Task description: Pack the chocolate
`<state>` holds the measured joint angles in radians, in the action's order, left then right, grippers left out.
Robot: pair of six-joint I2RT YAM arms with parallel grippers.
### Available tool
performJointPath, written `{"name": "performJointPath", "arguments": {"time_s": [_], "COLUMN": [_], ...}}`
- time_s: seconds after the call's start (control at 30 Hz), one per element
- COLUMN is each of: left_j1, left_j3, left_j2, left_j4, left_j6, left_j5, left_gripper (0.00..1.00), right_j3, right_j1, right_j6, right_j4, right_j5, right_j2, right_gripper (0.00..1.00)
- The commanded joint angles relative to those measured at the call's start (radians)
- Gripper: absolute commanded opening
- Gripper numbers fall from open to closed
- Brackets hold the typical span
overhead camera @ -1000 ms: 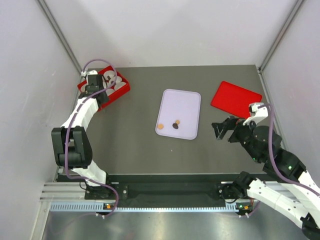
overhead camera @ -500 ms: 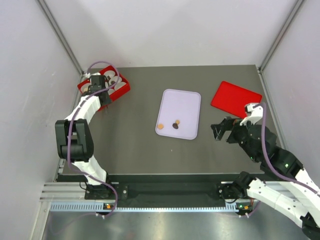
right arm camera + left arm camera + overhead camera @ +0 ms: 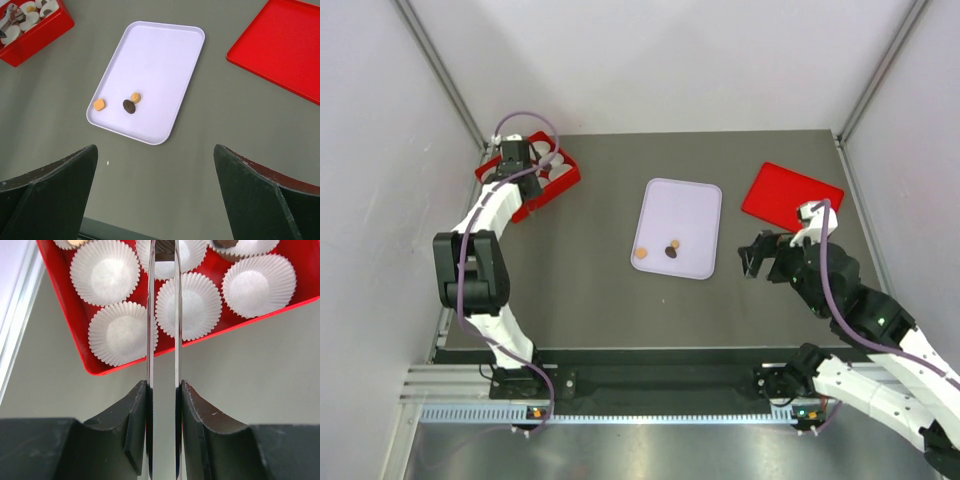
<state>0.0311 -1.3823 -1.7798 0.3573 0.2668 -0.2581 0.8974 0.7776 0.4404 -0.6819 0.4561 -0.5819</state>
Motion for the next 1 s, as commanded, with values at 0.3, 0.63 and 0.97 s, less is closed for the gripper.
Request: {"name": "performJointPath", "arguments": {"time_s": [0.3, 0.63, 0.97], "left_j1": [0.001, -0.002, -0.004], "left_j3": [-0.061, -0.095, -0.121], "left_j2": [-0.046, -0.041, 0.014], "left_j4": [-0.049, -0.040, -0.003], "left_j6": [-0.035, -0.058, 0.026], "left_j5": [0.028, 0.054, 0.031], "left_gripper": [0.39, 0.45, 0.44], "right_j3": [0.052, 0.052, 0.066], "right_j1": [0.005, 0.003, 0.002], "right_j6": [-0.031, -0.039, -0.135], "right_j4": [0.054, 0.062, 0.067], "right_j5": [0.004, -0.028, 0.038], "right_j2": [-0.044, -0.065, -0.111], "right_gripper": [1.00, 1.00, 1.00]}}
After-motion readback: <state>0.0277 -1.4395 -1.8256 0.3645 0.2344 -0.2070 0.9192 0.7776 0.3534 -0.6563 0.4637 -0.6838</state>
